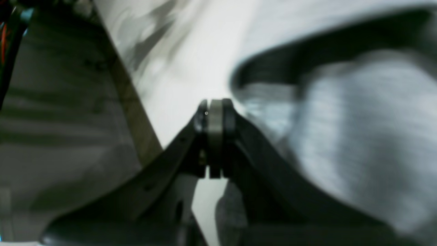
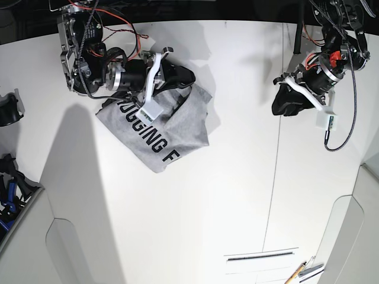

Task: Fold the T-shirt properly
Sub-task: 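Gather the bunched shirt with the right gripper and lift it, then grasp the shirt's edges with both grippers and spread it flat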

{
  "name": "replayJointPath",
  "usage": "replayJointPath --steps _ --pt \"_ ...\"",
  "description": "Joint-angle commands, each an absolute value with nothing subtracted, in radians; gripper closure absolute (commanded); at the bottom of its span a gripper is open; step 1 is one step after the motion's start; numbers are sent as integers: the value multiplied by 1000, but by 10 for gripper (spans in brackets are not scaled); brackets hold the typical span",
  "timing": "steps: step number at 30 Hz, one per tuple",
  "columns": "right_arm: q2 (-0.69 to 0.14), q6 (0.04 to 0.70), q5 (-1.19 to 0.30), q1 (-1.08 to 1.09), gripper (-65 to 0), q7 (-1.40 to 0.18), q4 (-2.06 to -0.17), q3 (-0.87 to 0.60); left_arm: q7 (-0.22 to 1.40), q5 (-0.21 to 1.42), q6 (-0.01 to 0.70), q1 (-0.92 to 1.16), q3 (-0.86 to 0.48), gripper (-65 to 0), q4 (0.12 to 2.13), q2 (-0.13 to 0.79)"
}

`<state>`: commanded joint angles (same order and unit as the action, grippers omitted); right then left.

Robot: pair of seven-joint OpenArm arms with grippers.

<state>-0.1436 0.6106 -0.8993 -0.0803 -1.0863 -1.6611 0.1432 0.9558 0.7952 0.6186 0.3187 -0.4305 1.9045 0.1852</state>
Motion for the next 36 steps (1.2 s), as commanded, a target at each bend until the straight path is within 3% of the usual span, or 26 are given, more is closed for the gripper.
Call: replayJointPath --steps 6,10,15,23,29,36 --pt "-143 618 -896 -64 0 -1084 -1735 194 970 795 619 319 -430 -221 1905 186" --pt "-130 616 -822 -14 0 -1053 -1860 146 971 793 619 319 -430 -221 1905 185" --pt "-130 602 -735 56 0 -995 -1860 60 974 793 619 319 -430 -221 1905 186" --pt "-130 598 -582 77 0 -910 -1690 25 977 820 619 319 -430 -221 1905 185" --pt "-121 598 -575 115 0 -784 -1512 43 977 823 619 319 -430 -221 1905 185" --pt "44 599 -575 286 0 -781 -1356 118 993 834 619 331 -430 -221 1905 180"
